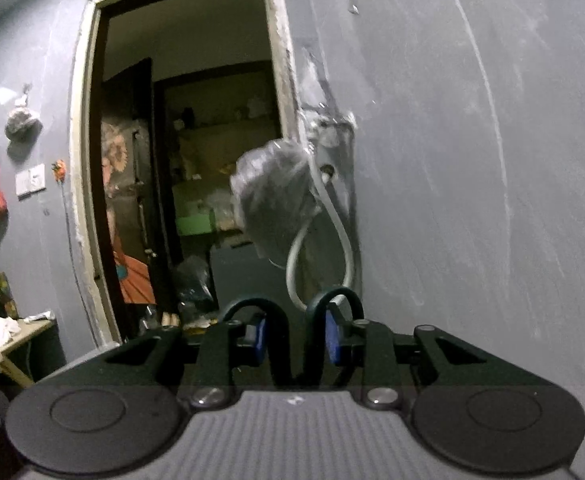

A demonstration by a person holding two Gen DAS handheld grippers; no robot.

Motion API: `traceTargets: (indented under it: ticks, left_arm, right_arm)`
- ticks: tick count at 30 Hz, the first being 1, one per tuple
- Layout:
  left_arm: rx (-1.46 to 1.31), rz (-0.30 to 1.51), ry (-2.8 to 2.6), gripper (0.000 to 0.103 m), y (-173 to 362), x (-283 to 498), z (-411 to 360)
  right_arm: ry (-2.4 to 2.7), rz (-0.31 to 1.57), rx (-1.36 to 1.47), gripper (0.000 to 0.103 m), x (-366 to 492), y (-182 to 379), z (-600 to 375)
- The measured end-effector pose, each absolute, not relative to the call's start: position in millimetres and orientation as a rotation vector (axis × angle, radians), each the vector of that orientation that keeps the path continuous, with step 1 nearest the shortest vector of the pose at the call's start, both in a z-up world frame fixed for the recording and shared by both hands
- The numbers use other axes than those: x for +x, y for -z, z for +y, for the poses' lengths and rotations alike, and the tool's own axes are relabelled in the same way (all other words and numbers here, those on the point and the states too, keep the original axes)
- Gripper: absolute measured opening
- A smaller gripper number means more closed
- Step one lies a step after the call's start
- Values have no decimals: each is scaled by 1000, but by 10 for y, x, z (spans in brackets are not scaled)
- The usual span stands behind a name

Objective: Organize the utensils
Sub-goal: 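Carry the hanging scissors with the right tool above the holder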

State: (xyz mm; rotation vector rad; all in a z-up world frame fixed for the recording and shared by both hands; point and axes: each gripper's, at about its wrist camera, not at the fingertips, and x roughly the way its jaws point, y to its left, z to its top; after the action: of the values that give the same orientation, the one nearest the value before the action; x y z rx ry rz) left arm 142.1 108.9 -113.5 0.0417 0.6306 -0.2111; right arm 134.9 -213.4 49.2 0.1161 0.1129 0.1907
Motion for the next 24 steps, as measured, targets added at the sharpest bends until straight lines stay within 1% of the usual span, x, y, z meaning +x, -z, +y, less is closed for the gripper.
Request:
traceTargets:
  ticks: [12, 16, 20, 24]
  left_arm:
    - [15, 616, 192, 93, 1146, 1440, 1110]
    - [7, 609, 191, 93, 1152, 1412, 1119]
    - [3, 602, 191, 93, 1146, 1395, 1120]
    - [3, 595, 192, 93, 1140, 1372, 1129]
  right_arm:
    - [-374, 19, 101, 33, 1562, -1323, -1968]
    - [-464, 3, 141, 33, 1633, -1568, -1880]
    - [-549, -11, 158, 34, 1705, -1692, -1753]
    - [-604, 7, 157, 35, 1795, -1672, -1613]
